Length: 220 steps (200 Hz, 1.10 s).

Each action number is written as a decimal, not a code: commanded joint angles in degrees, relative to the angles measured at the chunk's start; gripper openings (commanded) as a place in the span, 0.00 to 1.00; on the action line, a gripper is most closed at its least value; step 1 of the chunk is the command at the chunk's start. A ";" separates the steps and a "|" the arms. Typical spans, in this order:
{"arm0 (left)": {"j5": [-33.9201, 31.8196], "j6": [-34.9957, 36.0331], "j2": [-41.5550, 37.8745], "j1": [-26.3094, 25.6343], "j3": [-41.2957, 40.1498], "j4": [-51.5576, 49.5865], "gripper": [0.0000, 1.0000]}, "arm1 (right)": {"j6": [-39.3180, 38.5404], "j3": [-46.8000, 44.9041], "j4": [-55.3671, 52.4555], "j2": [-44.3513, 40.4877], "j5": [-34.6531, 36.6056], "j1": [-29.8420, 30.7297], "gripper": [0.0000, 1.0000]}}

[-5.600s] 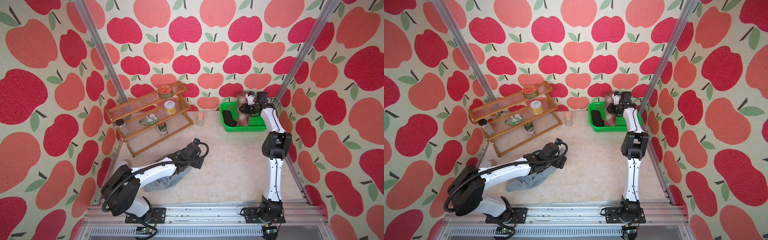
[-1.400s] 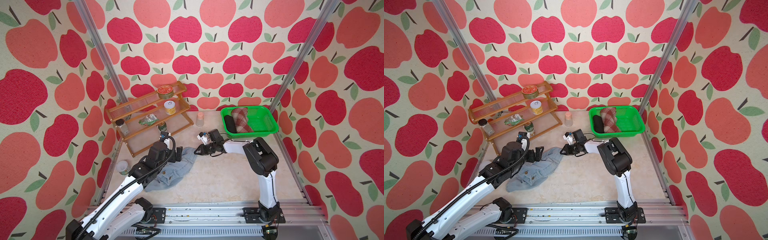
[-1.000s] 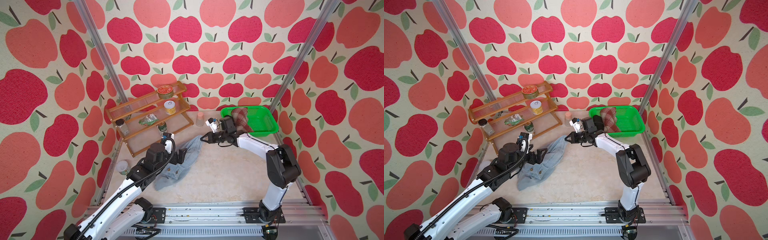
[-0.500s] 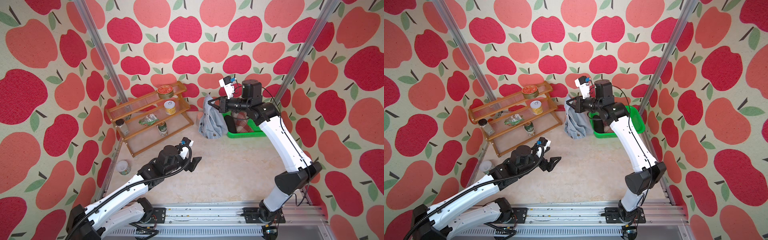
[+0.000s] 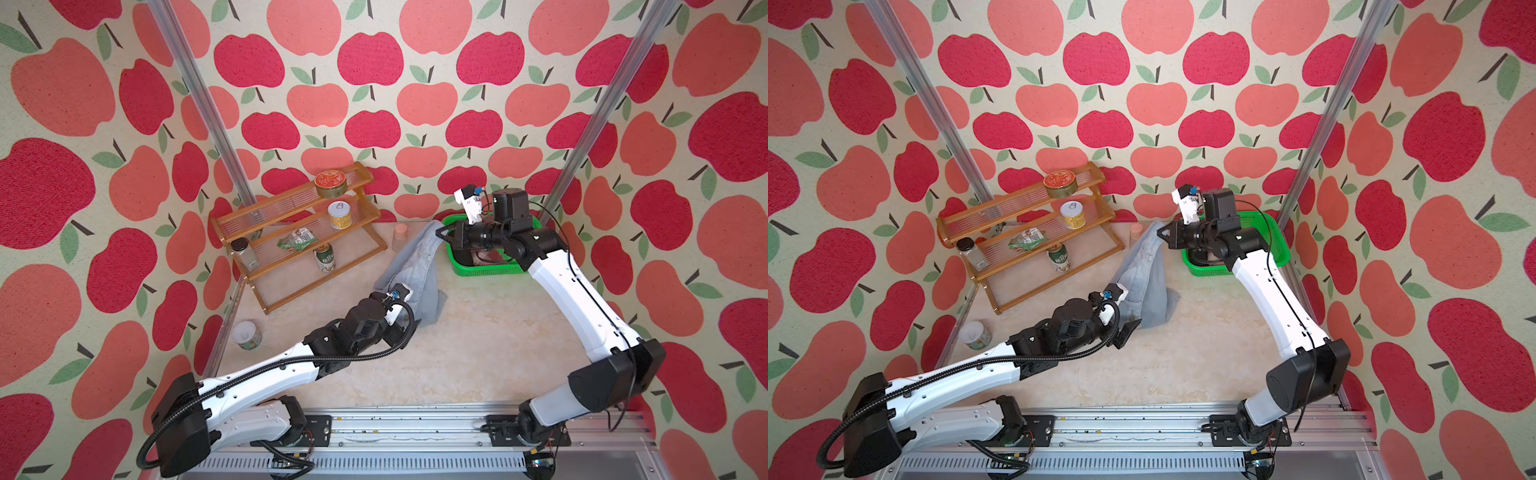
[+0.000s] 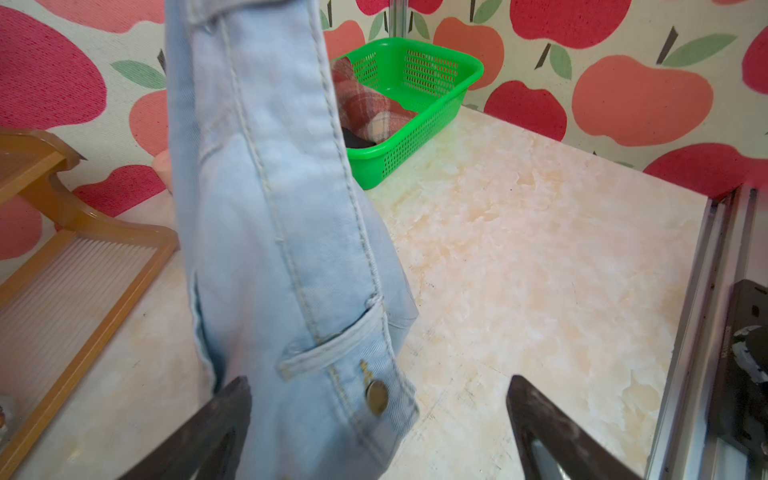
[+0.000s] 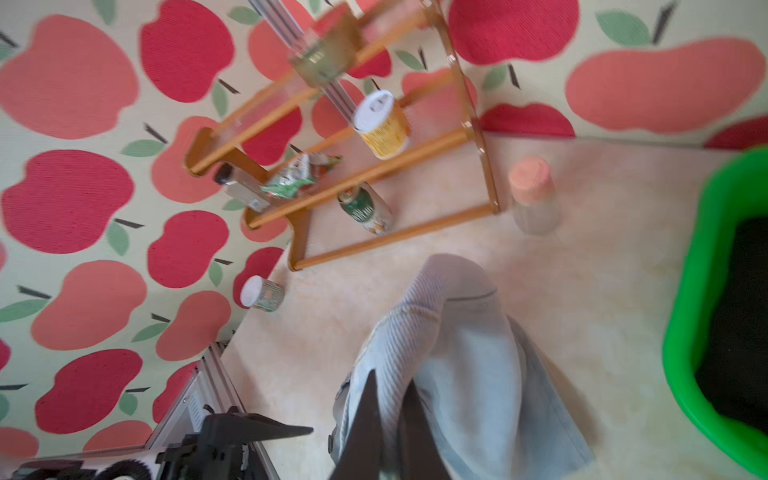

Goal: Roll up the skirts
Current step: Flatten out the skirt at the center of the board.

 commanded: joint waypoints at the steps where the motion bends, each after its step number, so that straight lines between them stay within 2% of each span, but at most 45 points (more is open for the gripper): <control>1: -6.34 2.11 4.89 -2.45 0.15 3.47 0.97 | 2.39 -7.18 7.50 -6.34 0.59 -1.53 0.00; 33: -11.43 5.06 14.20 -8.26 2.89 4.80 1.00 | 2.41 -8.98 7.66 -6.95 0.66 -2.33 0.00; 62: -20.56 9.45 23.45 -14.56 7.67 4.60 1.00 | 2.39 -7.03 4.83 -4.47 3.11 -3.12 0.00; 111: -26.81 8.58 31.74 -14.62 10.84 3.04 1.00 | 4.90 -7.16 5.76 -2.50 1.54 -6.97 0.00; 154: -36.69 7.56 41.82 -14.11 18.68 -5.76 0.99 | 6.18 -8.70 8.34 -3.38 -0.61 -8.18 0.00; 201: -45.06 1.31 50.48 -11.73 26.85 -18.96 1.00 | 6.40 -9.65 9.13 -4.11 -1.75 -8.93 0.00; 210: -47.22 0.73 51.49 -11.48 27.72 -20.47 0.94 | 6.54 -10.00 9.42 -4.30 -1.95 -9.30 0.00; 220: -48.51 0.41 51.88 -11.07 28.03 -21.43 0.79 | 6.71 -10.35 9.67 -4.35 -2.27 -9.72 0.00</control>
